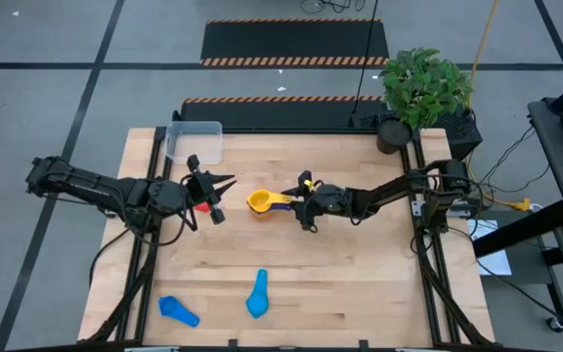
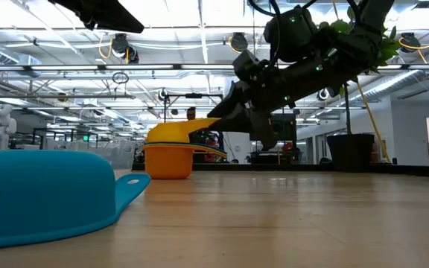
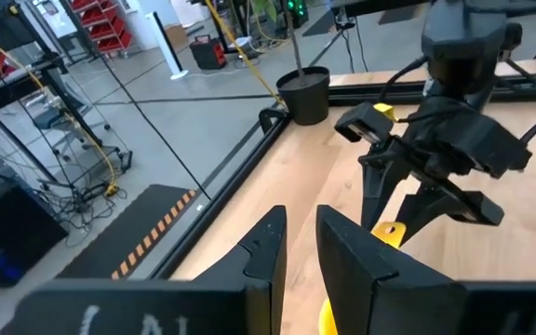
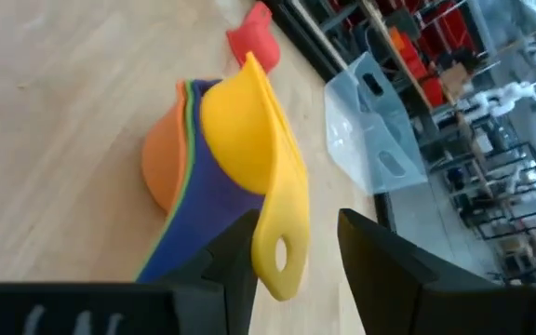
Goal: Nest measuring cups in basket
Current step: Stack the yellow measuring cup on top of the violet measuring cup, then stack the light blue measuring cup on top of the yellow measuring cup
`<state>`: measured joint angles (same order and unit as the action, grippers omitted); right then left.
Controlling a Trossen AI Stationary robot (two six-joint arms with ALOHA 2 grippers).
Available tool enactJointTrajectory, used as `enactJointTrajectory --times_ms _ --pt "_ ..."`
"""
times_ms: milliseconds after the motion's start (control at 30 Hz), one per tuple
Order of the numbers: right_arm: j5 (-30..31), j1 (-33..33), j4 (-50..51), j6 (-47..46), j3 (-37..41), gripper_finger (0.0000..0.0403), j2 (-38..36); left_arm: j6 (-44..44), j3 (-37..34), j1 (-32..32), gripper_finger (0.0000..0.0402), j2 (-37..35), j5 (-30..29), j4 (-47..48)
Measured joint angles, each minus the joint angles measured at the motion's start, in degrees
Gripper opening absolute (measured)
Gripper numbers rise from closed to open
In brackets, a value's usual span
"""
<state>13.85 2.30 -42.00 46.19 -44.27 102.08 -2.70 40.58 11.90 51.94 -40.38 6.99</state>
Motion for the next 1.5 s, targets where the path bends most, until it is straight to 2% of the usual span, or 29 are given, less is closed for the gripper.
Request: enactJointTrajectory --times_ms 200,533,733,967,1267,1500 --pt "2.26 -0.89 2.65 -2.84 0.0 0.0141 -0.02 3.05 0.0 0.0 0.0065 0.0 -0.01 0.02" --pt "2.66 -3.83 3.9 -5.09 0.0 0.0141 -0.2 6.95 0.0 1.21 0.0065 0.0 -0.04 0.06" --pt "6.0 -5.17 4.35 -5.52 0.0 0.0141 -0.6 8.49 0.0 2.59 0.0065 0.02 -0.02 0.04" --pt "7.36 -4.9 4.67 -12.69 0.0 0.0141 -0.7 10.49 0.0 2.6 0.0065 0.02 0.0 0.06" --pt "6.71 -3.8 9.92 -19.31 -0.04 0.0141 -7.27 11.38 0.0 2.6 0.0065 0.02 0.0 0.89" --pt "2.3 -3.08 17.37 -22.94 -0.04 0.0141 -14.13 16.39 0.0 2.6 0.0065 0.02 -0.01 4.93"
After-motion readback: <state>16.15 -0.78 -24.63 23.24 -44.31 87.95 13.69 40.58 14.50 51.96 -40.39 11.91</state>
